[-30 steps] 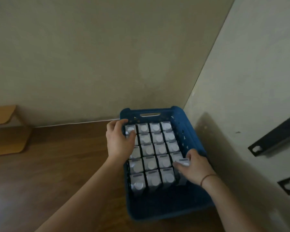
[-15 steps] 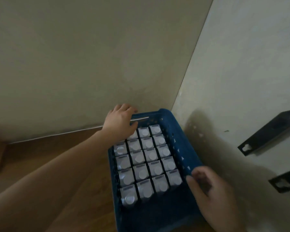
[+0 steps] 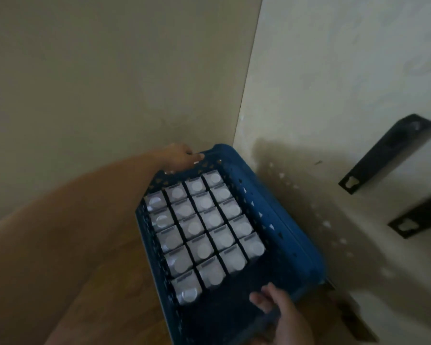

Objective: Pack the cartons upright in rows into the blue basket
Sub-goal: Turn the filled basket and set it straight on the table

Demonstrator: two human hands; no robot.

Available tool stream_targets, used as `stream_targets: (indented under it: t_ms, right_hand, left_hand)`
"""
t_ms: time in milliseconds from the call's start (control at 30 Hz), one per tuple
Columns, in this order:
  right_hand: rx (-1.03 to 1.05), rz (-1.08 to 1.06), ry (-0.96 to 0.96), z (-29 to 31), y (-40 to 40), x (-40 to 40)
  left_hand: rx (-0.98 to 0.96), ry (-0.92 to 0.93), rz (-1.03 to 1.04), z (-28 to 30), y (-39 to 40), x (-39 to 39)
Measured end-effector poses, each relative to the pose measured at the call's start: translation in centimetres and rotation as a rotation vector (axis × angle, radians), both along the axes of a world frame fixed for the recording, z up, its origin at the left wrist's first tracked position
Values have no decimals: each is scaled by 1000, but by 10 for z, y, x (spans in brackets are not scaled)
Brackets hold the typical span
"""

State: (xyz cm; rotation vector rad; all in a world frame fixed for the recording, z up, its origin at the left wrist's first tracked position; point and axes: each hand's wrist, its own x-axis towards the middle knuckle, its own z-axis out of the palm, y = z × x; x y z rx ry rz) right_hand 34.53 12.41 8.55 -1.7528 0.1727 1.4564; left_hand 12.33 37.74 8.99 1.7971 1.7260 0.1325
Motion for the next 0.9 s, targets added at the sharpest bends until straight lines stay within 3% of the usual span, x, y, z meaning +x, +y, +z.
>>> stream_targets:
  t_ms: [133,300,467,633,767,900]
  right_hand:
    - [48,-6,125,9,-8,7]
    - [182,-86,202,4,-12,-5]
    - [192,-187,131,-5,-4,-15]
    - [173,-135,151,-12,-6,-9]
    - [250,-46,163,-5,-4,4]
    - [312,133,161,7,11,22]
  left_hand:
    - [-74,-94,-6,1,-1,4]
    - [-126,-39,61,-5,5,4]
    - [-172,-86,132,-8,9,1]
    - [40,-75,180,-14,0,4]
    - [-160,-116,183,-4,-18,-16]
    - [-241,-318,357,-5,-61,-61]
